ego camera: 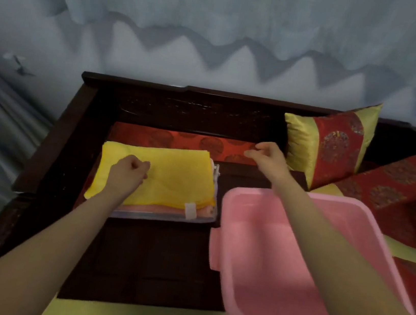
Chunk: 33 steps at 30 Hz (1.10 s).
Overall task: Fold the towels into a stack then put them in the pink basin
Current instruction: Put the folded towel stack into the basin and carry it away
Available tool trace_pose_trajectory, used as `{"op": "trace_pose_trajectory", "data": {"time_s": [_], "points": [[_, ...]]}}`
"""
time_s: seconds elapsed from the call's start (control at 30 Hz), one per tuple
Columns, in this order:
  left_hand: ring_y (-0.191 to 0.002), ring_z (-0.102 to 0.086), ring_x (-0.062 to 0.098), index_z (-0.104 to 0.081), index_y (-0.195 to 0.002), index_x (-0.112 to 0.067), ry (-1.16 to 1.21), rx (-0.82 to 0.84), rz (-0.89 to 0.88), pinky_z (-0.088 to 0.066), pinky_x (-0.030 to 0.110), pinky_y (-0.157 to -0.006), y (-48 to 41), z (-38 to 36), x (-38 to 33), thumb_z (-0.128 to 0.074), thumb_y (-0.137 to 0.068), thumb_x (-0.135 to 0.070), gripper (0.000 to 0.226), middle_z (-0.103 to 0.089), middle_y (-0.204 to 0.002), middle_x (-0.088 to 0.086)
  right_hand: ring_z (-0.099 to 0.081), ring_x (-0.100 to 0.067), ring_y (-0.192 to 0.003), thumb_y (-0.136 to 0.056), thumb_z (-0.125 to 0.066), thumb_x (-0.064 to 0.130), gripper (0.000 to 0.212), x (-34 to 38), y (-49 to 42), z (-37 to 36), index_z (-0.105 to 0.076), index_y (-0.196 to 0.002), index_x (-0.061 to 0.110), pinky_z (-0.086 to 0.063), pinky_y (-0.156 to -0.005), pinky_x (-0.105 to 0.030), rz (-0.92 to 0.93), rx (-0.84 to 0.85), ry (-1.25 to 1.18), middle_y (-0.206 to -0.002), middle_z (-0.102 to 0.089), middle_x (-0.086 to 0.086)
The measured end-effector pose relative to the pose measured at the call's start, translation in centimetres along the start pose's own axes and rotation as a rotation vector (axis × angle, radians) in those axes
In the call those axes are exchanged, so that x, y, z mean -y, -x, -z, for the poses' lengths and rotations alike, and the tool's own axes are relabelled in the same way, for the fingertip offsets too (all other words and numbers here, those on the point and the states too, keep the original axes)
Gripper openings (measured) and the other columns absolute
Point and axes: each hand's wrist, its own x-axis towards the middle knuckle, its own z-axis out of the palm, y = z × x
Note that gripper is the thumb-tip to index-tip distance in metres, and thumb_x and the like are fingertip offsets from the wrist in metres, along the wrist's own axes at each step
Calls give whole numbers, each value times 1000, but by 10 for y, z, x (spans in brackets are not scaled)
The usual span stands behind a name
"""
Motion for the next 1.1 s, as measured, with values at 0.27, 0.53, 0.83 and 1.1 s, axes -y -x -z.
{"op": "trace_pose_trajectory", "data": {"time_s": [0.27, 0.53, 0.83, 1.1], "points": [[-138, -25, 36, -21, -146, -7, -261, 45, 267, -31, 52, -110, -89, 55, 90, -78, -66, -53, 108, -28, -150, 17, -52, -27, -120, -68, -85, 32, 89, -5, -29, -131, -37, -137, 3, -42, -88, -32, -429, 206, -14, -137, -49, -11], [-123, -50, 34, -42, -137, -4, 230, 214, 574, -45, 45, -99, -90, 39, 130, -79, -68, -45, 88, -50, -138, 16, -58, -33, -112, -22, -86, 60, 127, -78, -49, -174, -48, -134, 13, -47, -98, -51, -664, 205, 15, -129, -58, -12], [-128, -44, 37, -29, -143, -3, 279, 347, 747, -42, 50, -103, -103, 43, 126, -85, -59, -44, 109, -40, -144, 18, -56, -35, -113, -32, -93, 49, 115, -50, -25, -168, -50, -131, 12, -45, -99, -53, -752, 218, -4, -128, -57, -16], [-118, -51, 35, -42, -135, -8, 433, 503, 798, -44, 51, -101, -94, 66, 124, -92, -25, -41, 125, -52, -129, 15, -59, -30, -100, -57, -88, 42, 89, -31, -6, -166, -50, -131, 8, -49, -87, -43, -693, 200, -86, -125, -59, -17]]}}
